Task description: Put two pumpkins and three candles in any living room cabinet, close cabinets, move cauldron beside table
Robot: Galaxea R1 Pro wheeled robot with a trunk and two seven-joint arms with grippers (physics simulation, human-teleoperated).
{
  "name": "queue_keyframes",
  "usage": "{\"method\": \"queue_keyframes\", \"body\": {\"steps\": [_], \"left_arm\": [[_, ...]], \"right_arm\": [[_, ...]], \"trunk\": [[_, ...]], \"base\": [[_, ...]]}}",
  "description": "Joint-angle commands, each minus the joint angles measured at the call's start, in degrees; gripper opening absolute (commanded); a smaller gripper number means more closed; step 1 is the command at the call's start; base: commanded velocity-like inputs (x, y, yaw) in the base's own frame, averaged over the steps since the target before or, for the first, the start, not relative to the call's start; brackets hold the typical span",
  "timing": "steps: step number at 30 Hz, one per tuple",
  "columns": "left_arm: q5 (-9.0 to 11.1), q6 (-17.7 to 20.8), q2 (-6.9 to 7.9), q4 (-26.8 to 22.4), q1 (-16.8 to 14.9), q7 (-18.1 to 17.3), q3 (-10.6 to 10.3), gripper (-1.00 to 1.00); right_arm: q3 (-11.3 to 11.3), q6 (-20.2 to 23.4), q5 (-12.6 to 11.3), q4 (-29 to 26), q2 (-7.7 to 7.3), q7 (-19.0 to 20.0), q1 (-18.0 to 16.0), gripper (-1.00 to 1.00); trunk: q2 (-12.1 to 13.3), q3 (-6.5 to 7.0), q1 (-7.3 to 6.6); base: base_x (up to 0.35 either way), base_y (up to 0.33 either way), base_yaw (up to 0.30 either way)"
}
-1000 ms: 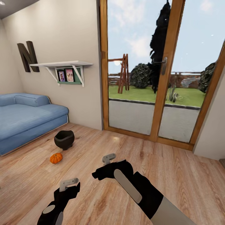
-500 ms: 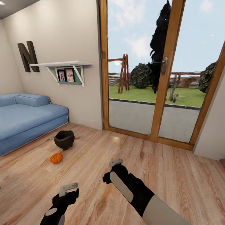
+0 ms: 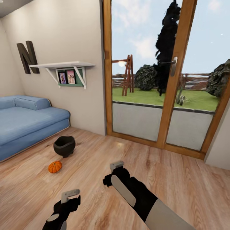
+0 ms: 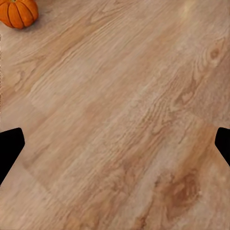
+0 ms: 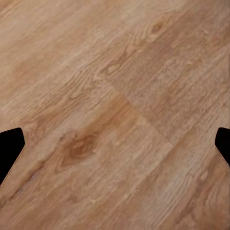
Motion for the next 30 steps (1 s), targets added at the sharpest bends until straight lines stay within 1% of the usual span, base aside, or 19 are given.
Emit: {"method": "queue_keyframes", "body": {"steps": [1,8,11,13,15,30], "left_arm": [[0.5,0.2,-0.03,0.3,-0.1,0.3,0.0,1.0],[0.6,0.3,-0.03,0.7,-0.3,0.3,0.1,1.0],[0.6,0.3,-0.03,0.7,-0.3,0.3,0.8,1.0],[0.6,0.3,-0.03,0.7,-0.3,0.3,1.6,1.0],[0.7,0.3,-0.03,0.7,-0.3,0.3,1.9,1.0],[0.7,0.3,-0.03,0.7,-0.3,0.3,2.3,1.0]], "right_arm": [[0.1,0.1,-0.6,-0.1,0.0,-0.6,-0.1,1.0],[0.2,0.0,-0.6,-0.2,0.01,-0.6,-0.1,1.0],[0.4,0.0,-0.6,-0.3,0.01,-0.5,-0.1,1.0],[0.8,0.0,-0.6,-0.3,0.01,-0.5,-0.1,1.0],[1.0,0.0,-0.6,-0.3,0.01,-0.5,-0.1,1.0],[1.3,0.0,-0.6,-0.4,0.01,-0.4,-0.1,1.0]], "trunk": [[0.0,-0.07,0.02],[0.0,-0.07,0.02],[0.0,-0.07,0.02],[0.0,-0.07,0.02],[0.0,-0.07,0.02],[0.0,-0.07,0.02]], "base": [[0.335,0.0,0.219],[0.337,0.0,0.267],[0.338,0.0,0.287],[0.338,0.0,0.288],[0.338,0.0,0.289],[0.328,0.0,0.29]]}}
